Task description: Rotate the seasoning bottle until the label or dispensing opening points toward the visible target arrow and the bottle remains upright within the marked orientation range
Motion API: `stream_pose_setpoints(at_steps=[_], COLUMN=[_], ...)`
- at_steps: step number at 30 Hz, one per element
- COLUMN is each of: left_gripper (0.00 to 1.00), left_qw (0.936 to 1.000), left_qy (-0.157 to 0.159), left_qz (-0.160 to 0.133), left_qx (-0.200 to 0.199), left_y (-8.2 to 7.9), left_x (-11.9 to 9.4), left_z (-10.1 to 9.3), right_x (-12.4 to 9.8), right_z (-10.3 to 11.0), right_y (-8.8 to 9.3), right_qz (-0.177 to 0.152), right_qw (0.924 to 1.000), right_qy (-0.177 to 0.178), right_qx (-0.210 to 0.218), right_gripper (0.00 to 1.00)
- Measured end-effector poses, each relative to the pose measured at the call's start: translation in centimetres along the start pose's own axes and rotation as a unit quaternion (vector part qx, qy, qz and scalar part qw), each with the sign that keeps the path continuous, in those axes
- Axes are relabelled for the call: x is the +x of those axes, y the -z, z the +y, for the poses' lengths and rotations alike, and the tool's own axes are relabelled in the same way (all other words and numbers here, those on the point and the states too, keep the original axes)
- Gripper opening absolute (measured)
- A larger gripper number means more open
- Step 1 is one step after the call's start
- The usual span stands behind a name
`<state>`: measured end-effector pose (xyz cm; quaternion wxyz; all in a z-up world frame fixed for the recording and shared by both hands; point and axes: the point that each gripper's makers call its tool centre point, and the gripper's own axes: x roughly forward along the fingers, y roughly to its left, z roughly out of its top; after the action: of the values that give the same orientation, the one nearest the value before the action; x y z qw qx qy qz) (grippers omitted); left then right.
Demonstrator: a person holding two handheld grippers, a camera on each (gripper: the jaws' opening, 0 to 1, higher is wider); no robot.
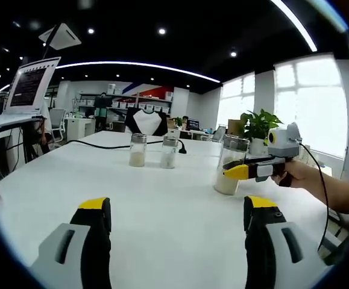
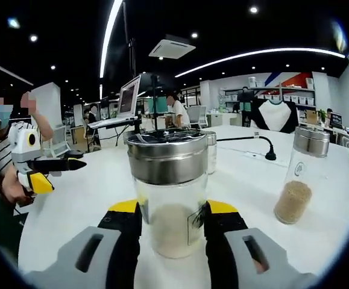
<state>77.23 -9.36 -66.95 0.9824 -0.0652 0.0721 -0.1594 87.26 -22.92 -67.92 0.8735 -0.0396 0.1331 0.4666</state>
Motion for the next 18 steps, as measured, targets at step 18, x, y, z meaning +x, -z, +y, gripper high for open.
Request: stream_pose_setpoints(at_steps=[18], left_gripper=[0.96], left_qw=[1.0], left_qy=[0.001], left_qz=[0.001], left_qx=[-0.001], left_y=[0.09], left_x=[0.13], left_z=[-0.01], right_x=[0.09], right_z=[-0.37], right_y=[0.03], right_qz=[0.0], right_qw=[0.9993], right_qy=[0.037], right_qx=[0.011], right_gripper=[0.4])
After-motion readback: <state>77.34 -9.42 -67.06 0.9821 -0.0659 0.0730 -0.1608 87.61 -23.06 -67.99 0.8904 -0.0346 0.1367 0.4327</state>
